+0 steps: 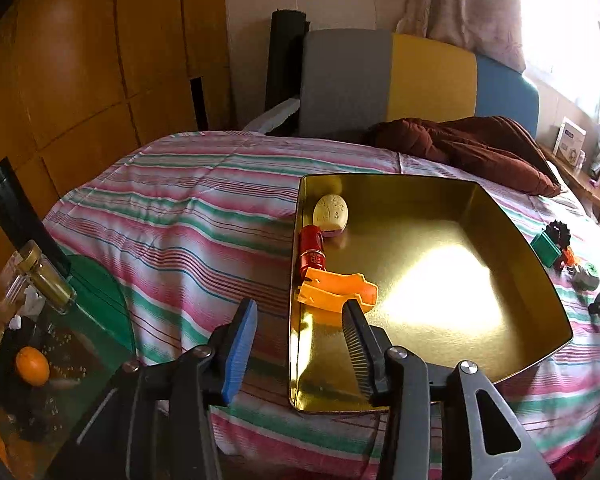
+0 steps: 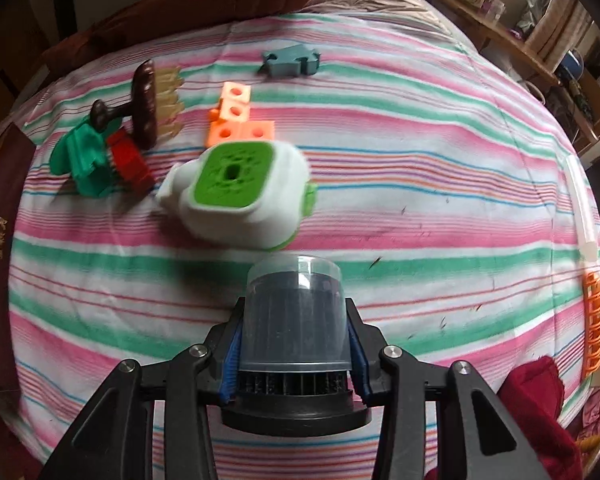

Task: Organize rigid objects
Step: 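Open the left gripper to release the orange piece in the tray, then carry the black-and-clear cylinder into the gold tray and open the right gripper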

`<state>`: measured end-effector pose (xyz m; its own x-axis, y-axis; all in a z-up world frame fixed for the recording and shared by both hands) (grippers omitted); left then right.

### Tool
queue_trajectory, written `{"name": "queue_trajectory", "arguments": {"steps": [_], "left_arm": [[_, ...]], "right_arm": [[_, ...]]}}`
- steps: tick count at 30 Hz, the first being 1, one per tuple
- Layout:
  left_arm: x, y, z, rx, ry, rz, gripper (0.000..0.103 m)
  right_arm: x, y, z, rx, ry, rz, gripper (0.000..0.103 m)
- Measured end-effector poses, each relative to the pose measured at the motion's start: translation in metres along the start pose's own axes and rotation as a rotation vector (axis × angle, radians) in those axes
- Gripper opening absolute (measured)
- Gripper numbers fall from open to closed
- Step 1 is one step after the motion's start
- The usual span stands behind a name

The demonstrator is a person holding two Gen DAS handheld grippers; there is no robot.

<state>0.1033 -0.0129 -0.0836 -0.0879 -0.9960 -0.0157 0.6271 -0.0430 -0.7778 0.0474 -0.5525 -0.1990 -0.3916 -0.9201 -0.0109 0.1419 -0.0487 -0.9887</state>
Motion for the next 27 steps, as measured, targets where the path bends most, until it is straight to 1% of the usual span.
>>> {"name": "queue_trajectory", "arguments": {"steps": [6,11,14,20,24,27], "left_arm": [[-0.007,0.001,-0.006,-0.005,-0.019,-0.007,0.045],[-0.012,0.002,-0.014,-0.014,-0.034,-0.014,0.046],[-0.015,0.003,-0.018,-0.021,-0.043,-0.017,0.045],[-0.019,0.004,-0.024,-0.034,-0.053,-0.020,0.046],[-0.023,0.007,-0.029,-0.044,-0.063,-0.016,0.046],[-0.024,0.008,-0.031,-0.050,-0.068,-0.014,0.046]], "right_arm": [[-0.032,-0.005,-0.014,-0.028,-0.061,0.061,0.043],[-0.061,-0.008,-0.029,-0.036,-0.139,0.060,0.043],[-0.072,-0.008,-0.034,-0.025,-0.183,0.022,0.043],[-0.081,-0.010,-0.044,-0.008,-0.168,0.032,0.043],[-0.098,-0.013,-0.055,0.003,-0.175,0.064,0.043],[-0.112,-0.015,-0.056,0.012,-0.180,0.081,0.043]]}}
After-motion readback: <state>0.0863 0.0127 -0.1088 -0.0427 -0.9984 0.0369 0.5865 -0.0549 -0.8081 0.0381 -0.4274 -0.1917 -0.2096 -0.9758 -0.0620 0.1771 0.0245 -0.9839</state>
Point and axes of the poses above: each gripper's, at about its wrist camera, not at the fingertips, and y roughly the way its jaws point, x to its right, z to its top, the point moved 10 cm from there along y, roughly the way its jaws point, and after that the axes turned 8 degrees about -x, right-handed, at the moved point
